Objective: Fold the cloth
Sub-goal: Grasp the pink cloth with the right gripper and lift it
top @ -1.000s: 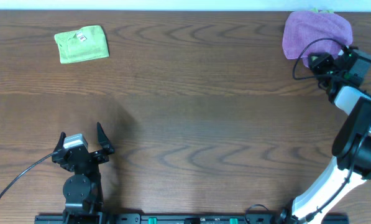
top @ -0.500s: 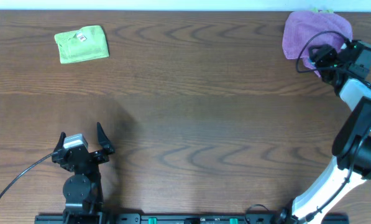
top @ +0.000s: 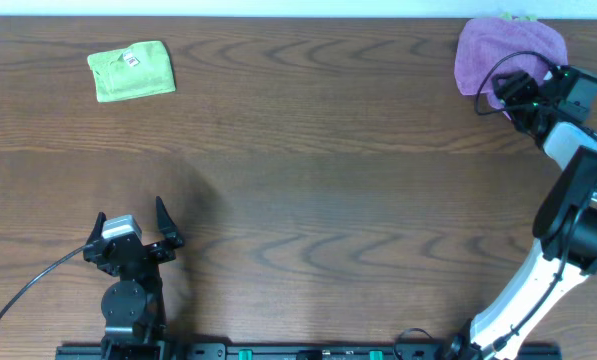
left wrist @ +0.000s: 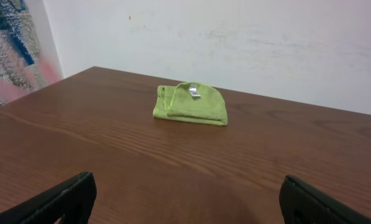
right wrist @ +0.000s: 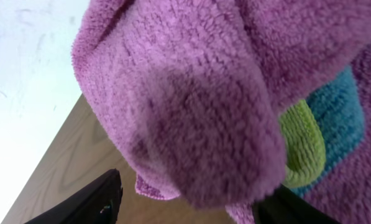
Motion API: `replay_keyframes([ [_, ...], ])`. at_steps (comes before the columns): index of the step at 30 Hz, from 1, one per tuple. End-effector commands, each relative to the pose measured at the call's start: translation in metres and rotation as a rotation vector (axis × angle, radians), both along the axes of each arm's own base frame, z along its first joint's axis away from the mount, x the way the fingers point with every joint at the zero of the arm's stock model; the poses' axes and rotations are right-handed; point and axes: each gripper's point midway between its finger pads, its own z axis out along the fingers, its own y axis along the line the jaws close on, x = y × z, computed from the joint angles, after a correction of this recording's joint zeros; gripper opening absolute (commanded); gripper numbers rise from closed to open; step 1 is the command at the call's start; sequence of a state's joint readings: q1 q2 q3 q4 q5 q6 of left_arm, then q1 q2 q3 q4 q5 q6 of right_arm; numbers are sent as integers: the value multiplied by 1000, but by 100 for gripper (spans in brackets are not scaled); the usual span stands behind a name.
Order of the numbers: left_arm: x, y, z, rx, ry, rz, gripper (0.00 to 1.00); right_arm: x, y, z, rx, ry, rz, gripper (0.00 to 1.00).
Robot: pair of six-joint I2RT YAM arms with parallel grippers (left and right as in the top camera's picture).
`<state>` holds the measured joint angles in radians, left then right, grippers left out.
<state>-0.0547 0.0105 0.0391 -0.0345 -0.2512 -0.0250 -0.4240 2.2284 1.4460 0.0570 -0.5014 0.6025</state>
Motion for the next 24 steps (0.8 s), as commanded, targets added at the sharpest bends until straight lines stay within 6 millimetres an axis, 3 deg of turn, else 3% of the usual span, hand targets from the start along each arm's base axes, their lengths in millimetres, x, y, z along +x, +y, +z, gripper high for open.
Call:
replay_keyframes([
  [1,0,3,-19,17,47,14,95,9,4,10,13,-30,24,65],
  [8,0,3,-19,17,47,14,95,10,13,16,55,-46,66,63],
  [12,0,3,-19,17,47,14,95,11,15,17,60,-51,74,56],
  [17,0,3,-19,17,47,14,95,15,15,26,69,-73,76,36],
  [22,0,3,-19,17,47,14,95,21,12,36,58,-98,79,2],
  [24,0,3,-19,17,47,14,96,22,12,38,56,-102,79,2],
])
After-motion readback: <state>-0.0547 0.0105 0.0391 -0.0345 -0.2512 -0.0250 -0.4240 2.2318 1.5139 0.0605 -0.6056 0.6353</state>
